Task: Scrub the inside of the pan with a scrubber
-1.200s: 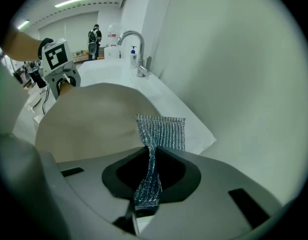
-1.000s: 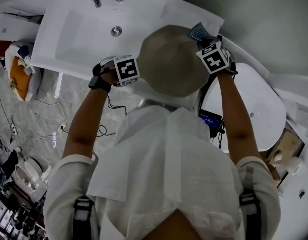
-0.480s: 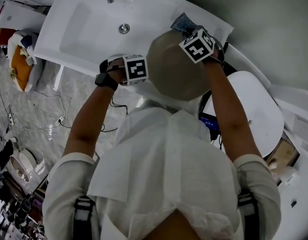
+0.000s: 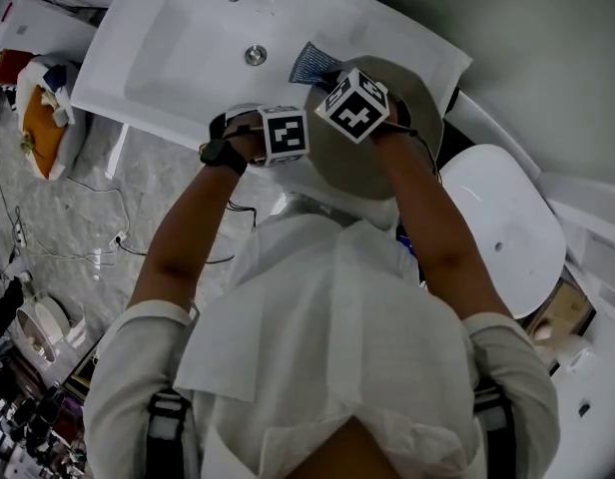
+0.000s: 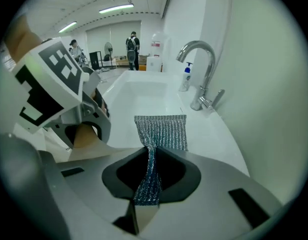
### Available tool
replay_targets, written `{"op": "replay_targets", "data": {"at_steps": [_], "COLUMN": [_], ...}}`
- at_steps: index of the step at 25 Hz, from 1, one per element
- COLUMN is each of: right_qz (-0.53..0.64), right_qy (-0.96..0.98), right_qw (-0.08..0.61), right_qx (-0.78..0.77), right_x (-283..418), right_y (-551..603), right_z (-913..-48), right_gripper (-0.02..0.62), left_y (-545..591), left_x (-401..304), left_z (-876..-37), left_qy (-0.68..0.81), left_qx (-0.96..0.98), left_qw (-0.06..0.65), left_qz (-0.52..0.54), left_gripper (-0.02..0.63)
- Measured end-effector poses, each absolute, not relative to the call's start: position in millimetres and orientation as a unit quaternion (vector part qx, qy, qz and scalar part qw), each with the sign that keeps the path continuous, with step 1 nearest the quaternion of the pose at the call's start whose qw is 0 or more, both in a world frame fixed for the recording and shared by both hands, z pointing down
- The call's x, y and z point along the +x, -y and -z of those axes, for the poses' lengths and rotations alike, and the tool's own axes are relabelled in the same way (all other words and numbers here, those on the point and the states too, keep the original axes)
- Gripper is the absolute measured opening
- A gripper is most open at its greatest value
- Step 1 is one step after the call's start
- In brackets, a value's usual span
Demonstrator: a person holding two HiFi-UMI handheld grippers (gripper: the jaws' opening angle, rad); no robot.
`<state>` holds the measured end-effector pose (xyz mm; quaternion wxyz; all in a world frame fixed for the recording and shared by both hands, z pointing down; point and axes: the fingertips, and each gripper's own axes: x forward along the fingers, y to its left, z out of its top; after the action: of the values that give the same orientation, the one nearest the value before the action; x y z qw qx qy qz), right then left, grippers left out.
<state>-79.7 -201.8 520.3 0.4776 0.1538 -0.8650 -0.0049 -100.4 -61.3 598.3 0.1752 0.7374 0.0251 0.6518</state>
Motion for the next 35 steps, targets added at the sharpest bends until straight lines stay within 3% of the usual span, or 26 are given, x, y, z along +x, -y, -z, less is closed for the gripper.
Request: {"op": "replay_targets", "data": {"at_steps": [5, 10, 20, 24, 30, 32, 35], "right_qz": [-0.054, -0.135, -0.234, -0.253, -0.266, -0.272, -0.270], "right_qy": [0.882, 0.904, 0.872, 0.842, 0.846, 0.845, 0.847], "right_qw": [0.455, 0.381, 0.307, 0.332, 0.297, 0.294, 0.292], "right_qx": [0.110, 0.140, 0.300, 0.342, 0.355, 0.354, 0.352], "right_x": [-92, -76, 25, 63, 77, 79, 81], "right_y": [171, 159, 154, 151, 145, 142, 145], "right_z": [-514, -492, -501, -528, -531, -534, -534], "right_gripper": [0.048, 0.048, 0.047, 0.048, 0.046, 0.047, 0.048], "left_y": [64, 65, 75, 72, 62, 61, 62], "left_x": [-96, -102, -112, -106, -120, -119, -115], "left_z": [-595, -597, -581, -593, -597, -601, -603], "left_qy": [-0.016, 0.008, 0.058, 0.048, 0.022, 0.012, 0.010], "left_qx": [0.751, 0.761, 0.797, 0.796, 0.734, 0.726, 0.725], "left_qw": [0.177, 0.184, 0.203, 0.203, 0.175, 0.162, 0.166], "left_qz": [-0.636, -0.622, -0.566, -0.568, -0.656, -0.668, -0.668], "left_gripper": [0.222, 0.255, 0.288, 0.274, 0.259, 0.215, 0.199]}}
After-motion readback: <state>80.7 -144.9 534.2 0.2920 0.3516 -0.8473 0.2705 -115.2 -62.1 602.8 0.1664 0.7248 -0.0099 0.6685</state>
